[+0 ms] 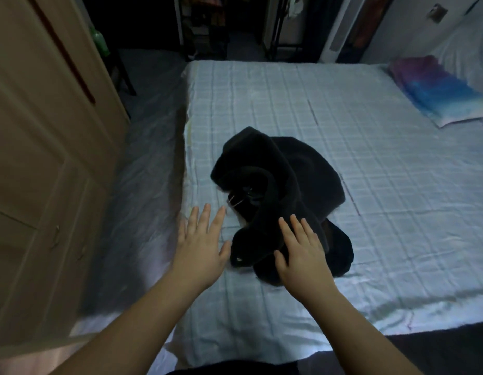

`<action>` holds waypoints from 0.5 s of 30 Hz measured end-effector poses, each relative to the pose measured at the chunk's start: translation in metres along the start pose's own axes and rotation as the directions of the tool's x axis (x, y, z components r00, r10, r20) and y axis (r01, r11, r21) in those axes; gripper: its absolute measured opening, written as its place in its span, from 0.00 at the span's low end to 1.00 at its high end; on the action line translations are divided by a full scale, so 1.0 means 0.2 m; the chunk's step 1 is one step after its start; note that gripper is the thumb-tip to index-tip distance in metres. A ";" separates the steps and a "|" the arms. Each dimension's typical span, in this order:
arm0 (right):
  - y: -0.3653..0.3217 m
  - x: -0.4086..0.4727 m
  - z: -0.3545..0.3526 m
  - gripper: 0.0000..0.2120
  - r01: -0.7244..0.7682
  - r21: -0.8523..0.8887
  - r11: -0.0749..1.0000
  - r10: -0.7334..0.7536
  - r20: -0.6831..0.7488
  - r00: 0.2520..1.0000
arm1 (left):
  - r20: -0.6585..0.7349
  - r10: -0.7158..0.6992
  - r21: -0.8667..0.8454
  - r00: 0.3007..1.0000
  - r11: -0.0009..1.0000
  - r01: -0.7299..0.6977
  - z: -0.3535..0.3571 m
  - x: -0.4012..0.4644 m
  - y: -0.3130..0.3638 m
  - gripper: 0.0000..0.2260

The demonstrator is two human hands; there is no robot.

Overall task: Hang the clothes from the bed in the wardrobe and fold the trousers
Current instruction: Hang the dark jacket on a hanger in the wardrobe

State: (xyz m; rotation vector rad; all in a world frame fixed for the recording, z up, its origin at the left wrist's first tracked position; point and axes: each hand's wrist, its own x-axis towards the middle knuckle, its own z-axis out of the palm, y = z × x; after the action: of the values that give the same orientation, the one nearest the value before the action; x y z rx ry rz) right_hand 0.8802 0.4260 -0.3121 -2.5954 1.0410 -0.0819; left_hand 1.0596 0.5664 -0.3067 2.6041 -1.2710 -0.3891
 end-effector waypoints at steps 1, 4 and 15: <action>0.04 0.05 0.01 0.33 0.010 0.001 1.000 -0.010 0.016 1.000 | 0.004 -0.020 0.005 1.000 1.000 0.019 0.03 0.02 0.02 0.33; 0.16 0.22 0.02 0.33 0.071 0.008 0.997 -0.071 0.064 0.995 | 0.003 -0.105 -0.011 0.994 0.994 0.105 0.10 0.14 0.07 0.33; 0.57 0.99 0.06 0.33 0.335 -0.020 0.942 -0.323 0.217 0.921 | -0.006 -0.362 -0.036 0.932 0.932 0.362 0.45 0.73 0.42 0.33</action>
State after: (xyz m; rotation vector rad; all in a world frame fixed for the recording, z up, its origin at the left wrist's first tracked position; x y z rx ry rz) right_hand 0.9511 0.2177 -0.3771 -2.7325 0.5340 0.1424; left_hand 1.0551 0.3927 -0.3862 2.8033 -0.7648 -0.4495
